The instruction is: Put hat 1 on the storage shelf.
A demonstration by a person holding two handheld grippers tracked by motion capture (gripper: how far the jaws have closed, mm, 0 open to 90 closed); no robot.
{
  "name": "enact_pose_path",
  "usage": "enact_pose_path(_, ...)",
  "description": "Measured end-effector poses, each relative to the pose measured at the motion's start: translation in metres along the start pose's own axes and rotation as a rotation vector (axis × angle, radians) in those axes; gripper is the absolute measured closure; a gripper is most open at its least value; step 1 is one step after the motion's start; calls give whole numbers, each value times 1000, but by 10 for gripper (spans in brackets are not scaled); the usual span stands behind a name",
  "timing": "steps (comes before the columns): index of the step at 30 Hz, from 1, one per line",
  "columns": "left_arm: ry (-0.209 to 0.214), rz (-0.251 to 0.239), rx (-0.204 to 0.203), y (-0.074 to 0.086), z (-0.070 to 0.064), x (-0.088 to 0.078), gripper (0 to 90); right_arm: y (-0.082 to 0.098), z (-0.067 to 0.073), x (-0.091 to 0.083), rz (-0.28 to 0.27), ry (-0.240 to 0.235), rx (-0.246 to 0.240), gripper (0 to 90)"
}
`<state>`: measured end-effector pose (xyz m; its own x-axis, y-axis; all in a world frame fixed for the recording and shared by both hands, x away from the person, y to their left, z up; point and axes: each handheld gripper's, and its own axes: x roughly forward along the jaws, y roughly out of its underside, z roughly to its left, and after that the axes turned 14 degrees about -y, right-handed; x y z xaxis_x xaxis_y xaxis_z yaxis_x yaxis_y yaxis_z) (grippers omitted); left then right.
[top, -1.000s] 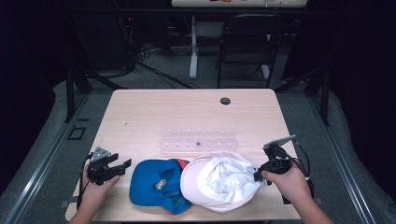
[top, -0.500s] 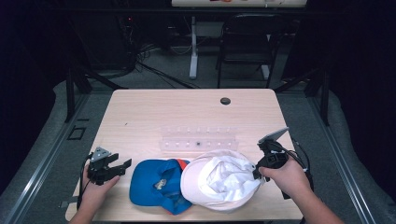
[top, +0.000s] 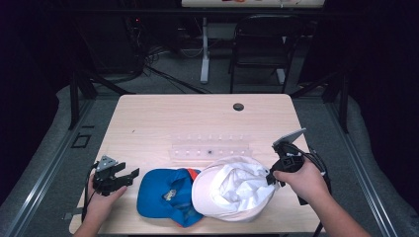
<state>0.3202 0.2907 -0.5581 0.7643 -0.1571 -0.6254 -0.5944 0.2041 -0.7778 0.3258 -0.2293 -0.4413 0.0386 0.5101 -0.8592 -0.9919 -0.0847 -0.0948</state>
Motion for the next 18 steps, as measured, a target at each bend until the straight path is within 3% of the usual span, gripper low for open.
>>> enact_pose_path(8, 0, 1, 0, 0, -1, 0, 353, -2, 3, -12, -23, -107, 55, 814)
enact_pose_path(9, 0, 1, 1, 0, -1, 0, 353, -4, 2, -16, 6, -116, 42, 814)
enact_pose_path(13, 2, 3, 2, 0, 0, 0, 353, -4, 6, -21, -25, -141, 72, 814)
enact_pose_path(15, -1, 1, 2, 0, 0, 0, 353, -5, 8, -24, -3, -147, 58, 814)
enact_pose_path(16, 2, -2, -2, 0, 0, 0, 353, -5, 10, -23, -41, -162, 78, 814)
enact_pose_path(18, 3, -4, -4, 0, 0, 0, 353, -6, 11, -26, -23, -173, 63, 814)
